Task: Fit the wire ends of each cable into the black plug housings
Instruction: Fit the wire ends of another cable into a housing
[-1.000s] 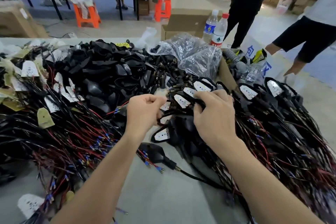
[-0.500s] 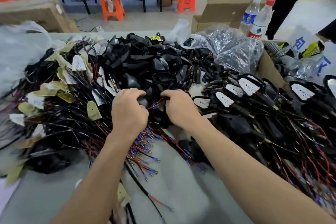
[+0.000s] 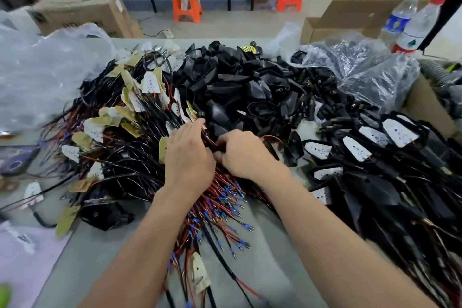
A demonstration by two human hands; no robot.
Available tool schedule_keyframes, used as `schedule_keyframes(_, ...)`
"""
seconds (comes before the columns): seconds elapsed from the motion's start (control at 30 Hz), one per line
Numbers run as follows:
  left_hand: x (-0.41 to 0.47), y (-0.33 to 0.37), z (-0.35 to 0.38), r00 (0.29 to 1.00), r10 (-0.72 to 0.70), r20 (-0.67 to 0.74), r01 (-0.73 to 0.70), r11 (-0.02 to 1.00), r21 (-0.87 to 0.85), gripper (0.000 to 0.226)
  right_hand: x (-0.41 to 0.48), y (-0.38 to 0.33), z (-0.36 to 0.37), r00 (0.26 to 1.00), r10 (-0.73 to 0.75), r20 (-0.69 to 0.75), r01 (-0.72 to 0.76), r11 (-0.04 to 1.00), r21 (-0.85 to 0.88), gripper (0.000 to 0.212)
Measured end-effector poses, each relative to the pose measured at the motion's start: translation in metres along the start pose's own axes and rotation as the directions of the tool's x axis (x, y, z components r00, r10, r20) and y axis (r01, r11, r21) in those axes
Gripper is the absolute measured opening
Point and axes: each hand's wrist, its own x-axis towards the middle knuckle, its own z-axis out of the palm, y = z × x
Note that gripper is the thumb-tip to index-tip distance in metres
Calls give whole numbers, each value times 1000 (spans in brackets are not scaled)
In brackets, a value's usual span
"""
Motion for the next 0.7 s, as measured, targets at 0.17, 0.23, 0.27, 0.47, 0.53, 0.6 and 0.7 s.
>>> schedule_keyframes(0.17,-1,-2,0,998,-34,-54,32,999,-37,60,-1,-1,2,990,76,-116,-65,993,95,26)
schedule_keyframes(0.23,-3,0,2,999,-23,-35,23,1000,-16,63,-3,2,-2,975,140,-173,-116,983,141,41)
schedule_keyframes(0.27,-4,1,3,1000,-14,-23,14,1000,7,62,-5,3,-5,963,170,-209,-142,979,143,43)
schedule_keyframes(0.47,-7,8,5,998,47,-46,-41,990,136,44,-12,7,-37,923,265,-280,-88,853,515,33)
schedule_keyframes(0.53,-8,22,4,995,41,-87,-50,993,-104,42,-12,10,-52,919,340,-198,-31,564,825,32)
schedule_keyframes(0.6,-10,42,5,994,26,103,25,883,-468,38,-12,13,-66,922,379,-78,-30,270,962,32)
schedule_keyframes(0.7,-13,70,12,910,98,404,260,624,-737,25,-12,21,-83,924,379,40,-48,11,999,32)
